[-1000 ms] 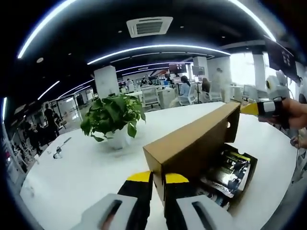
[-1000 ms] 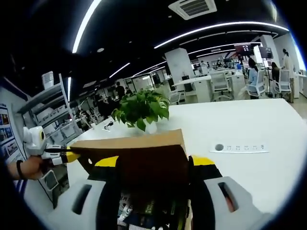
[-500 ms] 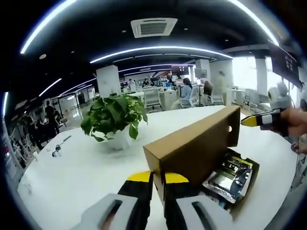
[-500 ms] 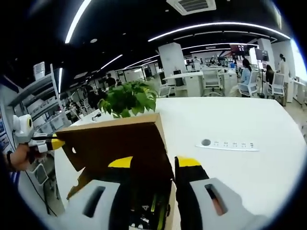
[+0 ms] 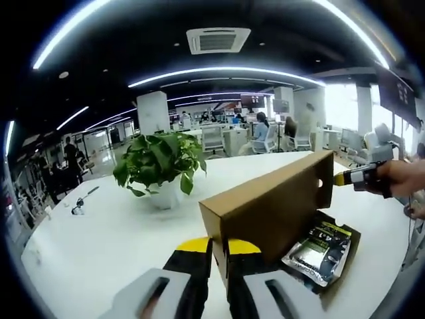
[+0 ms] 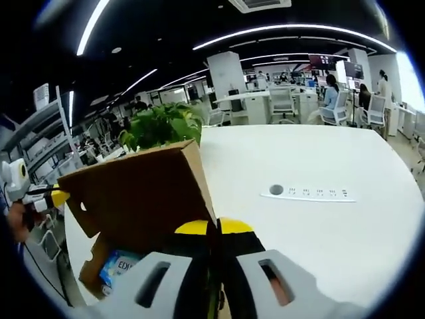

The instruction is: Operate the shoe box by opening the lid, removing the specified soft item, and placing it in the target area until the item is outside and the box remains undamaged.

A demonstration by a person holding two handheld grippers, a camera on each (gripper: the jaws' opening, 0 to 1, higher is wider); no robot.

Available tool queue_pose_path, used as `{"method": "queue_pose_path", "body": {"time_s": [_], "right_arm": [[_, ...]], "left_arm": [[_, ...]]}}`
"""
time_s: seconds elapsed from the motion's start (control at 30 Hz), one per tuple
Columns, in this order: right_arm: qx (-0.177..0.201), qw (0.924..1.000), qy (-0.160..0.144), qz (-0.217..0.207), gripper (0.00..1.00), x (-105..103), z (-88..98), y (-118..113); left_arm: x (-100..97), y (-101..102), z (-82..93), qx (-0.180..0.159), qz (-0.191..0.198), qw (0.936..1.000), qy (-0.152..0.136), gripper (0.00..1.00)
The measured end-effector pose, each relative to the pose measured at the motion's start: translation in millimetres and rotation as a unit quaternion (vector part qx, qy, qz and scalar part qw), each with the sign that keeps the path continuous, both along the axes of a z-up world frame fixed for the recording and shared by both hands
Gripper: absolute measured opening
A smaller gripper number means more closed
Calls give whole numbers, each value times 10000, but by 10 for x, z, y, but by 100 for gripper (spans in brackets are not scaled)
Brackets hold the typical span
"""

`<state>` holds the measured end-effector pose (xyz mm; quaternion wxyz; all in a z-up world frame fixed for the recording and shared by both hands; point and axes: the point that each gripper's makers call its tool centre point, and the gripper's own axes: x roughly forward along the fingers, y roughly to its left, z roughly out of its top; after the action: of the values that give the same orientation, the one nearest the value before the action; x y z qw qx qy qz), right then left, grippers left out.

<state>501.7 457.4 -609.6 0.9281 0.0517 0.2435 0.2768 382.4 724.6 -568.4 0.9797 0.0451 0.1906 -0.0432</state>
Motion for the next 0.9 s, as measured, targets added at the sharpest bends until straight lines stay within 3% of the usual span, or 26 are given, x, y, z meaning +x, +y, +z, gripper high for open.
{"method": "queue_pose_path", "body": {"time_s": [0.13,0.67,0.9], "right_arm": [[180,9996,181,-91,2,66,-36,2],[375,9984,396,-172,1,249,-163,106],[510,9972,471,-269,1,312,-208,140]], "left_arm": [[54,24,-27,22,20,10000,8,6],[208,123,-498,-108,96,9985,529,5],[233,139,-605,-154,95,9978,632,4]]}}
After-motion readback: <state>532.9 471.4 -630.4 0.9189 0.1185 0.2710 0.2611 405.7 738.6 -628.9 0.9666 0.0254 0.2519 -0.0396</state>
